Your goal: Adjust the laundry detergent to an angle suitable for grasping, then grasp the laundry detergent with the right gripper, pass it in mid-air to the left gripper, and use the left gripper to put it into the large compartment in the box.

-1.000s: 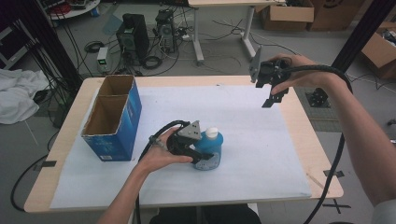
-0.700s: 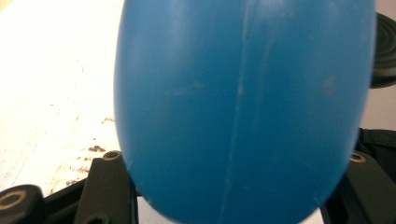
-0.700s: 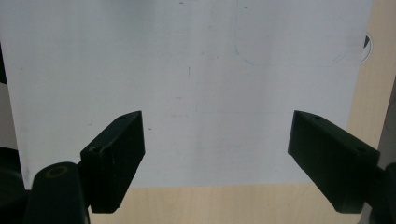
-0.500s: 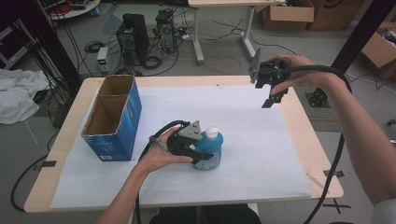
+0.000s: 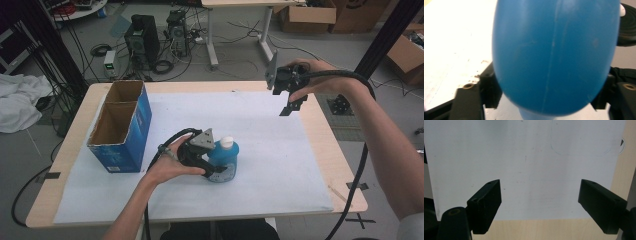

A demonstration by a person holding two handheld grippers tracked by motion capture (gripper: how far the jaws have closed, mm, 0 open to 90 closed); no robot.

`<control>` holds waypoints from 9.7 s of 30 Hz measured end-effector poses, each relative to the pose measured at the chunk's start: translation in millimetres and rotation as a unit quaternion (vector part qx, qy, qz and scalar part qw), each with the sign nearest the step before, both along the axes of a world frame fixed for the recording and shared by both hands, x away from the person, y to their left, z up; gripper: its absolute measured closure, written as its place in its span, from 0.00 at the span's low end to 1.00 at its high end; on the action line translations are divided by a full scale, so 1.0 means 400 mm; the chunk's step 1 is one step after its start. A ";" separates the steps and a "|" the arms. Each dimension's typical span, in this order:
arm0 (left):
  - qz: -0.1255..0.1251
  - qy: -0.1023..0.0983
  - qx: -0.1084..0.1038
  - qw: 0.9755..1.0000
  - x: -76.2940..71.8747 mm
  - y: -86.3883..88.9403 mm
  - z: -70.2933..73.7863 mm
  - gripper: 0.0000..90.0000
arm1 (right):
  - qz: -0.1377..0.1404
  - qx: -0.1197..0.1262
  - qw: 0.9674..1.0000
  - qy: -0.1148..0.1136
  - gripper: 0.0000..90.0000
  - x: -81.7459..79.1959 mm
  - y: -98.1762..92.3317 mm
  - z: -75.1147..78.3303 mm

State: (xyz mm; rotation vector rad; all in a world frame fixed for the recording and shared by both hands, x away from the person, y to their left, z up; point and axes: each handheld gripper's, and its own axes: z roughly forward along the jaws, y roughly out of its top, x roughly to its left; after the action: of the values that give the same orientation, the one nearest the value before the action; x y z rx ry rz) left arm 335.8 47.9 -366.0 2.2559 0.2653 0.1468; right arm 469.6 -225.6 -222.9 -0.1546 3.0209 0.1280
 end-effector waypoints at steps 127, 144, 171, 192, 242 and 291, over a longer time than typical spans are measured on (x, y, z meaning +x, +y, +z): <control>-0.006 0.047 0.239 0.970 0.158 0.072 0.135 0.19 | 0.013 0.036 0.999 0.000 0.21 -0.063 0.029 -0.016; -0.011 0.041 0.241 0.970 0.164 0.059 0.153 0.19 | 0.010 0.104 0.994 0.027 0.20 -0.202 0.054 -0.105; -0.013 0.042 0.249 0.968 0.164 0.060 0.150 0.19 | -0.028 0.280 0.956 0.082 0.18 -0.255 0.082 -0.298; -0.010 0.039 0.249 0.968 0.153 0.066 0.158 0.19 | -0.021 0.348 0.933 0.093 0.18 -0.277 0.142 -0.362; -0.005 0.038 0.255 0.966 0.151 0.070 0.151 0.19 | -0.026 0.380 0.919 0.099 0.31 -0.269 0.164 -0.401; -0.003 0.028 0.252 0.967 0.144 0.072 0.158 0.19 | -0.024 0.402 0.912 0.077 0.48 -0.271 0.170 -0.415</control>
State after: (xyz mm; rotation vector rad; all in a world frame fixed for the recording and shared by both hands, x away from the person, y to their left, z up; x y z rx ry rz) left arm 393.4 76.5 -302.8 2.7698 0.2736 0.1601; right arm 361.2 -157.8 -388.8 0.0124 2.8239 1.3892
